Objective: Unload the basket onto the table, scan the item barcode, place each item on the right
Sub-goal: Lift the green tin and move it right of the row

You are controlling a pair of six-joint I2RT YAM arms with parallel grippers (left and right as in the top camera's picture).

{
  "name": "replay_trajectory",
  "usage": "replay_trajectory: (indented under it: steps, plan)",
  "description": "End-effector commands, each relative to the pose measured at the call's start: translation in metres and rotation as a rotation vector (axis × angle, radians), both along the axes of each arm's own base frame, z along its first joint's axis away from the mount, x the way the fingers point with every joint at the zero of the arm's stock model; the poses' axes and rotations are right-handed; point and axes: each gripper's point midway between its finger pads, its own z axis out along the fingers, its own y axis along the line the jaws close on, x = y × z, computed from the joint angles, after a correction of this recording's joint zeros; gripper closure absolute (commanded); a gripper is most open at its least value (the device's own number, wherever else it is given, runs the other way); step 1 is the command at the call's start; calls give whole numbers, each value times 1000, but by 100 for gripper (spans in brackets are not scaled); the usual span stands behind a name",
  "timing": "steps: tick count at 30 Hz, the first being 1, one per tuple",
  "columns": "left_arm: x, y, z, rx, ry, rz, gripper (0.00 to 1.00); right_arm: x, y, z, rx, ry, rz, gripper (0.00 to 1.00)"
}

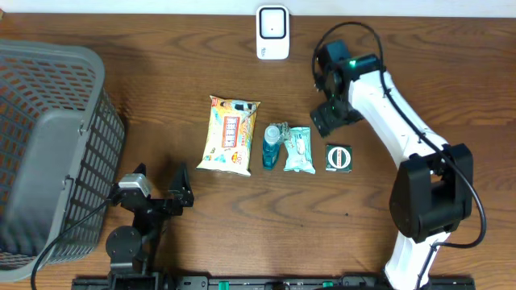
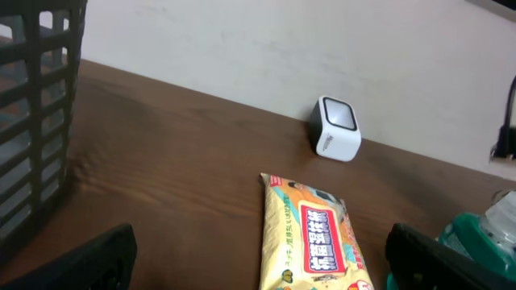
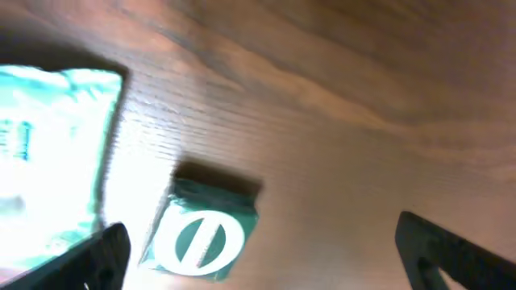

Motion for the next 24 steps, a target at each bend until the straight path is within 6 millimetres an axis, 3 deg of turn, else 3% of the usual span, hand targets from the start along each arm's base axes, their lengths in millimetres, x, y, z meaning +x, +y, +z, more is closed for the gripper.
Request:
replay_trajectory:
  steps: [1, 5, 6, 8, 9, 10, 17, 24]
  plan:
    - [-1, -1, -14, -4, 43, -9, 2, -15, 1, 3, 78, 1, -463, 6]
    - [-1, -1, -14, -4, 43, -9, 2, -56, 0, -5, 52, 104, -857, 22]
    - [-1, -1, -14, -4, 43, -9, 2, -61, 3, -8, 58, 121, -888, 31]
    - [-1, -1, -14, -4, 43, -9, 2, -65, 13, -15, 90, 152, -897, 60]
    - [-1, -1, -14, -4, 43, -9, 2, -66, 19, -18, 111, 164, -886, 70]
    - [-1, -1, -14, -4, 43, -9, 2, -66, 24, -22, 127, 169, -872, 74]
    - [-1, -1, -14, -4, 43, -9, 2, -74, 45, -68, 213, 182, -840, 80]
    - [-1, -1, -14, -4, 43, -9, 2, -100, 42, -101, 215, 241, -839, 81]
